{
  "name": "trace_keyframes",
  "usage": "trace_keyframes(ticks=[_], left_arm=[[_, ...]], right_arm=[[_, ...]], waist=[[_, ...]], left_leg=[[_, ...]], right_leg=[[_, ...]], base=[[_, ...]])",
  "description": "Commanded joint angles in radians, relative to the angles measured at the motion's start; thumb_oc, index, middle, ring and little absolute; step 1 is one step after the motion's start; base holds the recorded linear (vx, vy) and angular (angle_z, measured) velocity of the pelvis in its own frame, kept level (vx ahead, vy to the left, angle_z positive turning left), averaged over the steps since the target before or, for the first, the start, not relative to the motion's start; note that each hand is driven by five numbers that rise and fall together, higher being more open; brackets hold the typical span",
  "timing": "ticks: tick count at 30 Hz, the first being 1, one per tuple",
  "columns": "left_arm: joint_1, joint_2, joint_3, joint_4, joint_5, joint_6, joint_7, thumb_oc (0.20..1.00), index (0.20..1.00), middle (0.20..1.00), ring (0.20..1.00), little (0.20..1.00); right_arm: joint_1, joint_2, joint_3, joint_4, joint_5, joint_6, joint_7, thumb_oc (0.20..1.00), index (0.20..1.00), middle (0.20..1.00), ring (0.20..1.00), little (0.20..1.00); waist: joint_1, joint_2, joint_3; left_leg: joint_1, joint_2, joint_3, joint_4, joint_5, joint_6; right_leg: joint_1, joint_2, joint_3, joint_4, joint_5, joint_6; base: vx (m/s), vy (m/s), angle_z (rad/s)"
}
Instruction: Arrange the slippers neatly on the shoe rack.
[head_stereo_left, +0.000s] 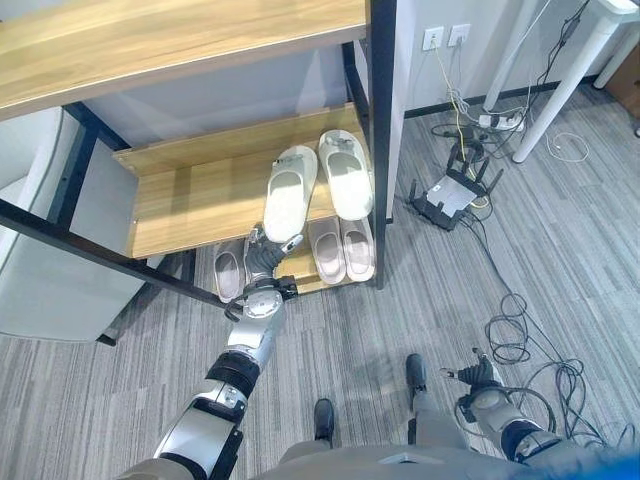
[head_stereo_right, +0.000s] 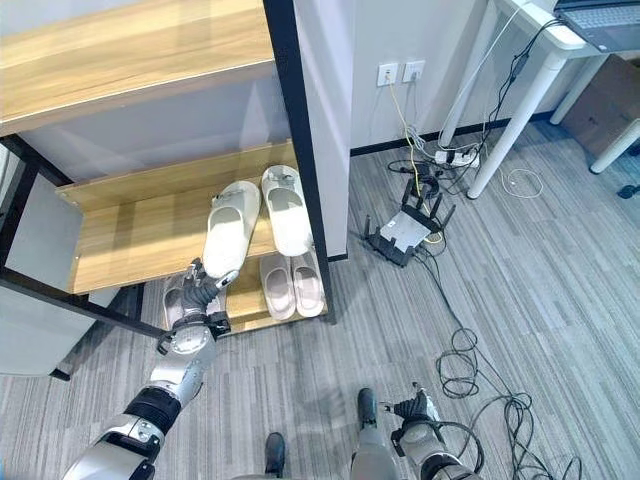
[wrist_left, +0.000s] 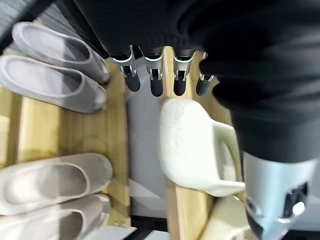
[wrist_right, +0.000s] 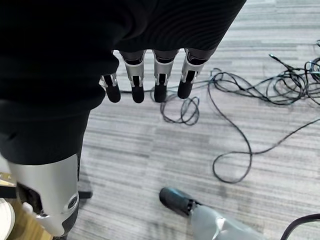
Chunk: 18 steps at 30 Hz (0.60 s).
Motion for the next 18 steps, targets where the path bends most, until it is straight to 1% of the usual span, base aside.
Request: trace_keyframes(ticks=[1,11,18], left_arm=[[-0.086,0.030,0.003,-0.030,-0.004,-0.059,-0.013,1.000,1.000,1.000,1.000,1.000],[-0.102,0.034,-0.049,-0.069,0.009,-0.049,-0.047,1.000,1.000,1.000,1.000,1.000],[-0.146,-0.001,-0.063,-0.037,-0.032,-0.051,-0.037,1.000,1.000,1.000,1.000,1.000]], right_arm=[[-0.066,-0.005,-0.003,0.019,-0.006,0.003,-0.006,1.000,1.000,1.000,1.000,1.000],[-0.074,0.002,0.011,0.019,-0.007,0.005,0.002,1.000,1.000,1.000,1.000,1.000],[-0.077,0.010,0.024,0.020,-0.003,0.008,0.001,1.000,1.000,1.000,1.000,1.000]], waist=[[0.008,0.011,0.024],[0.002,0.015,0.022],[-0.006,0.013,0.023]], left_leg=[[-0.014,-0.018,-0.023,0.007,-0.024,0.006],[-0.014,-0.015,-0.016,0.007,-0.026,0.007],[-0.015,-0.015,-0.013,0.007,-0.026,0.007]], right_leg=[[0.111,-0.020,-0.026,0.013,-0.134,0.071],[0.110,-0.019,-0.024,0.012,-0.135,0.071],[0.105,-0.018,-0.022,0.013,-0.133,0.070]], base=[[0.00,0.000,0.00],[0.00,0.000,0.00],[0.00,0.000,0.00]])
